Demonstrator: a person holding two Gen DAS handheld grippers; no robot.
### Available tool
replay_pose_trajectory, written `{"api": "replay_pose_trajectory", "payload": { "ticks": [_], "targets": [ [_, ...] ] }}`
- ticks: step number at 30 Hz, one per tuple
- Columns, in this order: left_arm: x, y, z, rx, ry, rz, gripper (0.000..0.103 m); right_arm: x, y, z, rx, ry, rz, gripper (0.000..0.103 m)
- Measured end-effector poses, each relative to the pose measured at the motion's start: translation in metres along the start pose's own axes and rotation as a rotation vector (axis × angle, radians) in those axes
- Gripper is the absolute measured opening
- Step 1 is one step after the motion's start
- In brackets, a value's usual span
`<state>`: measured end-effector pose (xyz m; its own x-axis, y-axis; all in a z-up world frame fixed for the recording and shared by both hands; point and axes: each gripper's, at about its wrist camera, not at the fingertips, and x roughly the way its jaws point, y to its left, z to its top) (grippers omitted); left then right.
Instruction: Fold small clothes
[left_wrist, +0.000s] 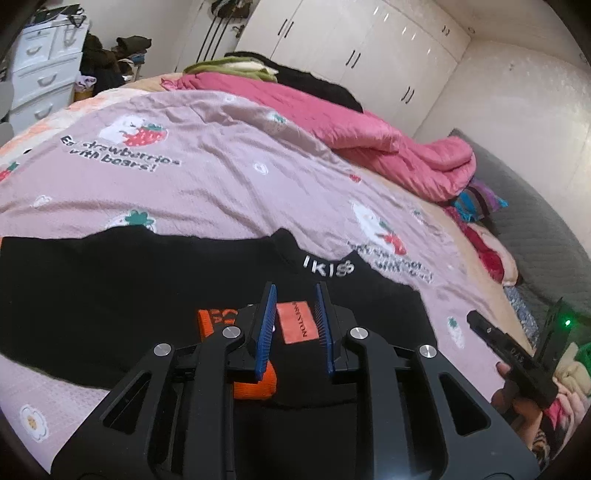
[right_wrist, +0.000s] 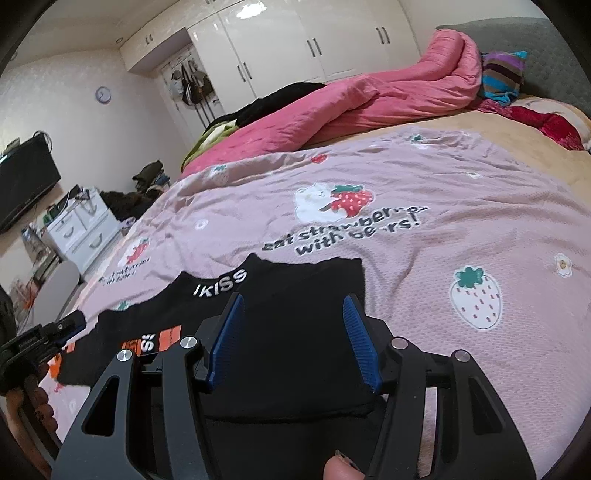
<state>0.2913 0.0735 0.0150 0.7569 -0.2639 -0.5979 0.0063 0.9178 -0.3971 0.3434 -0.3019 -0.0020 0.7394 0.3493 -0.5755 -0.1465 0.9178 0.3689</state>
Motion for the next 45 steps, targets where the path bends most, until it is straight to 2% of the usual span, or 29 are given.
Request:
{"api": "replay_pose_trajectory", "payload": {
  "ticks": [5,9,13,17,19,21,27,31,32,33,34,37,40,42,45],
  "targets": [
    [0.015,-0.005,-0.011,0.022,0.052,0.028,0.022,0.007,0.015,-0.003,-0.047,0.038,0.017,0.055],
    [0.025,-0.009,-0.023,0.047,0.091,0.052,0.032,0.013,0.026,-0.008,-0.089,0.078,0.033,0.055],
    [0.043,-0.008,-0.038,0.04,0.16,0.067,0.034,0.022,0.033,-0.016,-0.126,0.128,0.04,0.061],
    [0.059,-0.003,-0.055,0.056,0.223,0.134,0.038,0.031,0.035,-0.022,-0.138,0.181,0.033,0.062],
    [0.06,0.001,-0.059,0.05,0.224,0.141,0.038,0.036,0.034,-0.025,-0.141,0.208,0.013,0.063],
    [0.057,0.003,-0.061,0.041,0.218,0.138,0.038,0.042,0.029,-0.029,-0.129,0.24,-0.002,0.069],
    [0.056,0.008,-0.061,0.019,0.217,0.123,0.038,0.063,0.011,-0.044,-0.084,0.345,-0.061,0.07],
    [0.054,0.006,-0.061,0.022,0.215,0.123,0.038,0.056,0.006,-0.042,-0.057,0.328,-0.029,0.07],
    [0.053,0.006,-0.06,0.023,0.213,0.122,0.039,0.053,0.006,-0.041,-0.052,0.319,-0.022,0.075],
    [0.051,0.005,-0.059,0.023,0.21,0.117,0.043,0.05,0.007,-0.039,-0.051,0.306,-0.017,0.081],
    [0.05,0.005,-0.058,0.022,0.207,0.115,0.046,0.047,0.007,-0.038,-0.053,0.292,-0.016,0.083],
    [0.043,0.001,-0.055,0.024,0.186,0.116,0.055,0.04,0.009,-0.034,-0.058,0.261,-0.015,0.083],
    [0.035,0.001,-0.051,0.036,0.163,0.136,0.056,0.033,0.01,-0.03,-0.044,0.232,-0.005,0.084],
    [0.031,0.001,-0.049,0.036,0.153,0.144,0.058,0.029,0.012,-0.028,-0.039,0.209,0.0,0.092],
    [0.027,0.002,-0.046,0.042,0.14,0.164,0.067,0.022,0.016,-0.025,-0.039,0.179,0.017,0.092]
  ]
}}
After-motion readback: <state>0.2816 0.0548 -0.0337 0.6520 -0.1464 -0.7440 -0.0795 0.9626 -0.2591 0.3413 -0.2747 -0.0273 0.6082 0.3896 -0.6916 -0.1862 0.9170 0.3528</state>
